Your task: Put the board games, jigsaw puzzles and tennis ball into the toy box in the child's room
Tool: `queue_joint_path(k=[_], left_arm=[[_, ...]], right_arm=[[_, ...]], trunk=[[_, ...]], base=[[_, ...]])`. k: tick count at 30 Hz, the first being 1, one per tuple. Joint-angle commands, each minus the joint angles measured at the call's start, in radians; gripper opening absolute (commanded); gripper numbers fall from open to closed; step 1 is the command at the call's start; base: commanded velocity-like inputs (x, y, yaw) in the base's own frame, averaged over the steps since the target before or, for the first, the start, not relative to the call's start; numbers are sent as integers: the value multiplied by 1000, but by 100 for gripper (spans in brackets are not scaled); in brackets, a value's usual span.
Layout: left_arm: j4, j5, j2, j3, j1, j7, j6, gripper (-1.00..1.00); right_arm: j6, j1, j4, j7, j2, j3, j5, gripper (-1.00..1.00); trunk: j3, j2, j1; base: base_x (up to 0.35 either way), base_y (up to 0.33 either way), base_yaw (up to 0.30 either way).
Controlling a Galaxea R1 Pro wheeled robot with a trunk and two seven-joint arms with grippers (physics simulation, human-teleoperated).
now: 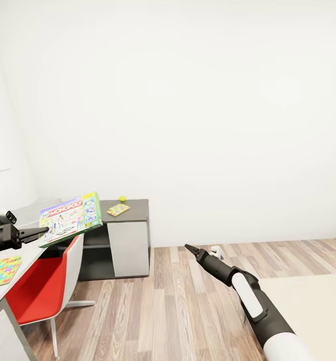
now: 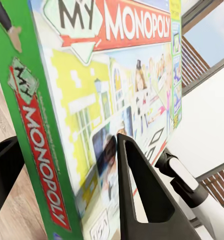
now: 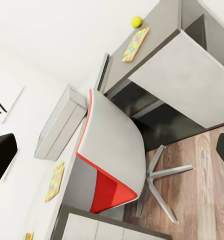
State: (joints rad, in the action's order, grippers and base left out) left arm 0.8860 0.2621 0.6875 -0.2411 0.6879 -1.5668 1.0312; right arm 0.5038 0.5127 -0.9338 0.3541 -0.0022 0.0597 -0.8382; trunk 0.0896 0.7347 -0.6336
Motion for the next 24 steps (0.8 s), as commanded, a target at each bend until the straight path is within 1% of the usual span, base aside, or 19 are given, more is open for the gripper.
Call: queue_joint_path(k=[1, 6, 9, 11, 15, 24], left_arm=[[0, 0, 1, 0, 1, -4, 10, -100], [0, 0, 1, 0, 1, -4, 11, -100], [-1, 0, 1, 0, 1, -4, 11, -100], [0, -1, 1, 0, 1, -4, 10, -100], [0, 0, 1, 0, 1, -4, 11, -100], [-1, -1, 0, 0, 1, -4, 10, -100]], right_arm=[[4, 1, 0, 0, 1, 0, -4, 100], [-18, 1, -1, 1, -2, 0, -4, 100], [-44, 1, -1, -3, 3, 5, -4, 100], [-52, 1, 0, -5, 5, 15, -4, 100], [-56, 1, 0, -7, 1, 29, -4, 100], [-57, 1, 0, -7, -1, 32, -4, 100]], trunk=[[2, 1, 0], [2, 1, 0], [2, 1, 0], [2, 1, 0], [2, 1, 0], [2, 1, 0]], base=[[98, 0, 0], [84, 0, 3], [106, 0, 137], [159, 0, 229], [236, 0, 276], [311, 0, 269]])
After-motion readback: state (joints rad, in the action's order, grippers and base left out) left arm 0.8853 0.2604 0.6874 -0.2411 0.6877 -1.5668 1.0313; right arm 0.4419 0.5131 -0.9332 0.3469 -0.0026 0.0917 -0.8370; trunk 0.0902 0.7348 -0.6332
